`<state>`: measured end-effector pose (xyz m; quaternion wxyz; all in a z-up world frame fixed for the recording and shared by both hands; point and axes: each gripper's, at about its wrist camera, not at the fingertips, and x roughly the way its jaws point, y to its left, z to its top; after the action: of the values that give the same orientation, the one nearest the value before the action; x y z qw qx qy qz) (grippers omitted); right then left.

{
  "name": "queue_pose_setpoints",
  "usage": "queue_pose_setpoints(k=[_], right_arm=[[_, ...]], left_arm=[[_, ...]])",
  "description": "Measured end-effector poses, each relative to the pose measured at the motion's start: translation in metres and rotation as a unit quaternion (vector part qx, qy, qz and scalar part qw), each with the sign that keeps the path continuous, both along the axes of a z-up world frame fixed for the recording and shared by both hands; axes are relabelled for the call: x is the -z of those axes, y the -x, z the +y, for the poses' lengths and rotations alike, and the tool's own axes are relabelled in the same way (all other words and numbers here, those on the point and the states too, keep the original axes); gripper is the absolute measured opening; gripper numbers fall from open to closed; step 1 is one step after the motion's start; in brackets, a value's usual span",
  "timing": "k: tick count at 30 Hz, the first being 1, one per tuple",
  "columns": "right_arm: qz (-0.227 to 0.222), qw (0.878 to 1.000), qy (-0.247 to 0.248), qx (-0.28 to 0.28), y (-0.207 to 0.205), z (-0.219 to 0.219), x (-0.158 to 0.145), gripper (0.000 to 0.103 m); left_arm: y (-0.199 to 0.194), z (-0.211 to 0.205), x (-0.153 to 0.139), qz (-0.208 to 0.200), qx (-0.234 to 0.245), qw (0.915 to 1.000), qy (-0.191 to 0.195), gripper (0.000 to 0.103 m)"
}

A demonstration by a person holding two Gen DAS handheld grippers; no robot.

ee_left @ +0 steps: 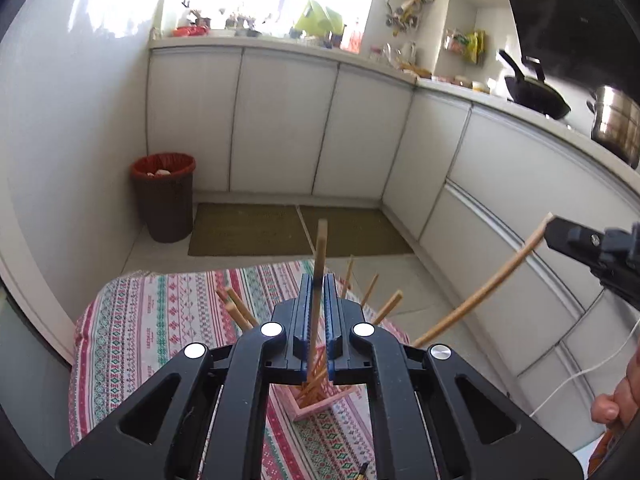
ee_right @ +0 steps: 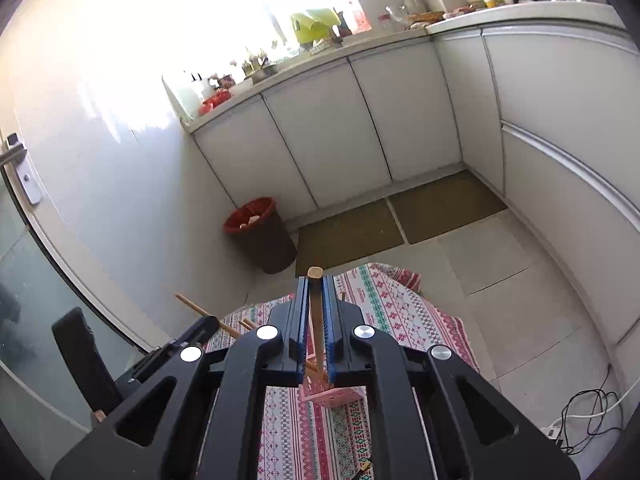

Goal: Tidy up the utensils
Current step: 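Carry both chopsticks over the pink holder, lower them in and open both tools, then return both tools to the table and grasp a dark chopstick with each tool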

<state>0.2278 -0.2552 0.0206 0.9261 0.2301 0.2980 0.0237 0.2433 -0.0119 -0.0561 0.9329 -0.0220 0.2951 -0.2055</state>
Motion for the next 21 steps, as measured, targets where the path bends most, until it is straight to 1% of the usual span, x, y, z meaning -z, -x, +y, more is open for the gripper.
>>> queue_pose_setpoints(k=[3, 5, 9, 12, 14, 16, 18, 19, 20, 21], right_arm=[[0.011, 1.0, 0.004, -0.008, -0.011, 0.006, 0.012, 0.007], [0.011, 1.0, 0.013, -0.01, -0.013, 0.01, 0.015, 0.007], [0.008, 0.999, 0.028, -0.016, -0.022, 0.022, 0.019, 0.007], [0.006, 0.999, 0.038, -0.019, -0.029, 0.032, 0.026, 0.007], [0.006, 0.999, 0.046, -0.022, -0.032, 0.039, 0.03, 0.007], [0.005, 0.998, 0.052, -0.029, -0.037, 0.046, 0.035, 0.008], [0.009, 0.998, 0.058, -0.024, -0.037, 0.049, 0.038, 0.011], [0.008, 0.998, 0.062, -0.023, -0.036, 0.05, 0.039, 0.026], [0.003, 0.997, 0.067, -0.023, -0.03, 0.051, 0.039, 0.036], [-0.002, 0.997, 0.077, -0.018, -0.026, 0.051, 0.037, 0.037]], left_arm=[[0.006, 0.014, -0.004, -0.009, -0.012, 0.9998, 0.013, 0.008], [0.008, 0.021, -0.015, -0.017, -0.022, 0.9993, 0.025, 0.01], [0.019, 0.037, -0.034, -0.033, -0.037, 0.9979, 0.041, 0.016], [0.023, 0.042, -0.037, -0.035, -0.04, 0.9979, 0.037, 0.017], [0.023, 0.044, -0.036, -0.031, -0.044, 0.9979, 0.035, 0.019], [0.022, 0.046, -0.033, -0.026, -0.047, 0.998, 0.034, 0.024], [0.022, 0.046, -0.031, -0.023, -0.052, 0.998, 0.028, 0.025], [0.022, 0.047, -0.03, -0.023, -0.053, 0.998, 0.025, 0.026], [0.023, 0.047, -0.03, -0.022, -0.054, 0.998, 0.022, 0.027], [0.024, 0.046, -0.03, -0.022, -0.054, 0.9981, 0.02, 0.031]])
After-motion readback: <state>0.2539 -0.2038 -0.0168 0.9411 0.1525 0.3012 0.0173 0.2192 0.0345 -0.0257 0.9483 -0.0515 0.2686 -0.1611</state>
